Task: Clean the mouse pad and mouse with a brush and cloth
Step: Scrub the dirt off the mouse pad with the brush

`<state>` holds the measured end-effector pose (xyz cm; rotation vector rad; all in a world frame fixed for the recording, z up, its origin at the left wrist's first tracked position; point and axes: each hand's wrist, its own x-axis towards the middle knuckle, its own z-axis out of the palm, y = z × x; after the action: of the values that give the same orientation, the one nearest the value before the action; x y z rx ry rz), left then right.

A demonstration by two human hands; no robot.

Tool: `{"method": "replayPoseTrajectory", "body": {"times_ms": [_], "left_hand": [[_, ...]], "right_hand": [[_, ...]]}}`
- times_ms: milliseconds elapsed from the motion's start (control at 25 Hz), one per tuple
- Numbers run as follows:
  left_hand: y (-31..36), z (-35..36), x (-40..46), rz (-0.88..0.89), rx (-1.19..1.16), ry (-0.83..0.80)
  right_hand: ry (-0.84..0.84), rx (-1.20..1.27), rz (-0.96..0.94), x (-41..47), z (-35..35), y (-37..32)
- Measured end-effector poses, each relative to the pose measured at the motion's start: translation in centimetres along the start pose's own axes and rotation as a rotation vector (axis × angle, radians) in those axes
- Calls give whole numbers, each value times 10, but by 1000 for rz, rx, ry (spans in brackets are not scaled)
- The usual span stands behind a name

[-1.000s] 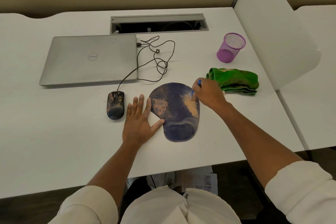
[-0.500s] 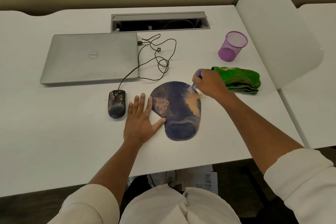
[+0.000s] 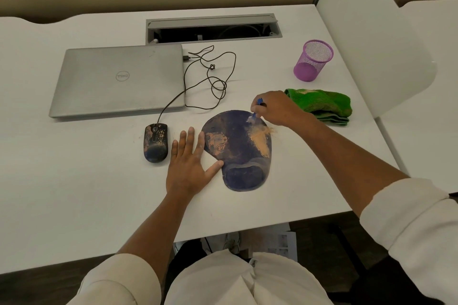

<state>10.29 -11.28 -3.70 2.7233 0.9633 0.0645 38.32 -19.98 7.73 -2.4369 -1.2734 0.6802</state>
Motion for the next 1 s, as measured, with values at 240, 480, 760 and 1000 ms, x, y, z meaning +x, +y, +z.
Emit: {"method": "replayPoseTrajectory", "body": {"times_ms": [240, 480, 760, 1000], "left_hand": [[0, 0, 0, 0, 4, -4], [1, -1, 0, -5, 9, -12], [1, -3, -1, -4, 13, -18], [2, -4, -1, -6, 1, -5]], "right_hand": [[11, -137, 61, -3, -7, 16], [-17, -108, 48, -10, 1, 17], [49, -14, -25, -8, -4, 7], [64, -149, 67, -3, -1, 8]]}}
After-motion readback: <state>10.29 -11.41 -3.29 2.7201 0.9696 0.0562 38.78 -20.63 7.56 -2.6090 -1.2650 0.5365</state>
